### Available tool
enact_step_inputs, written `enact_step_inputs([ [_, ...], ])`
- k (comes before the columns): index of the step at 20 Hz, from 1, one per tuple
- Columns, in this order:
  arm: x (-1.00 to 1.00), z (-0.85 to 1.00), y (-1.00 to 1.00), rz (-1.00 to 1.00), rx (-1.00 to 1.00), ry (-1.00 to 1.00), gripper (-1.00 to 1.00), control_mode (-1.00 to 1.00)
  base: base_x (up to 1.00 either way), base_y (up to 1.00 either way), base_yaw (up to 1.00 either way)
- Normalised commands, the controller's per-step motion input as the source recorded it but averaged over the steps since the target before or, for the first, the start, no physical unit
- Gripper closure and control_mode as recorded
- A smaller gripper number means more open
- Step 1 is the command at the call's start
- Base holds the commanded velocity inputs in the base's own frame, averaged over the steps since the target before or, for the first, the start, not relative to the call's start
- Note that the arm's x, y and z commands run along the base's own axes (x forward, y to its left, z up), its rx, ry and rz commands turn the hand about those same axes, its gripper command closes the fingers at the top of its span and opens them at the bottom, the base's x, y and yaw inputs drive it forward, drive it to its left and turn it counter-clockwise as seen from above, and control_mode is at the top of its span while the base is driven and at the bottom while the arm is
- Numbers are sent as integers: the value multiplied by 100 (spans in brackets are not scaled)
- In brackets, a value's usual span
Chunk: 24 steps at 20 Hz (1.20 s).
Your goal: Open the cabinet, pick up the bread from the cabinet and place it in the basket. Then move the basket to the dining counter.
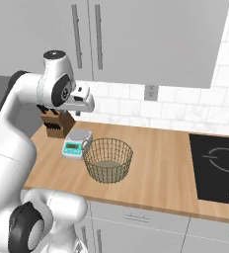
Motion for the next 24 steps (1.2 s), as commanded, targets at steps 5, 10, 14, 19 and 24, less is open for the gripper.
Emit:
enact_step_inputs([
  [5,-49,-8,-1,0,1,-1,-100,-100,0,0,0],
  [10,-39,6,0,0,1,-38,-100,-100,0,0,0],
  [14,15,22,15,0,9,-51,-100,-100,0,0,0],
  [19,14,55,5,0,3,-49,-100,-100,0,0,0],
  [24,0,91,-8,0,0,-12,-100,-100,0,0,0],
])
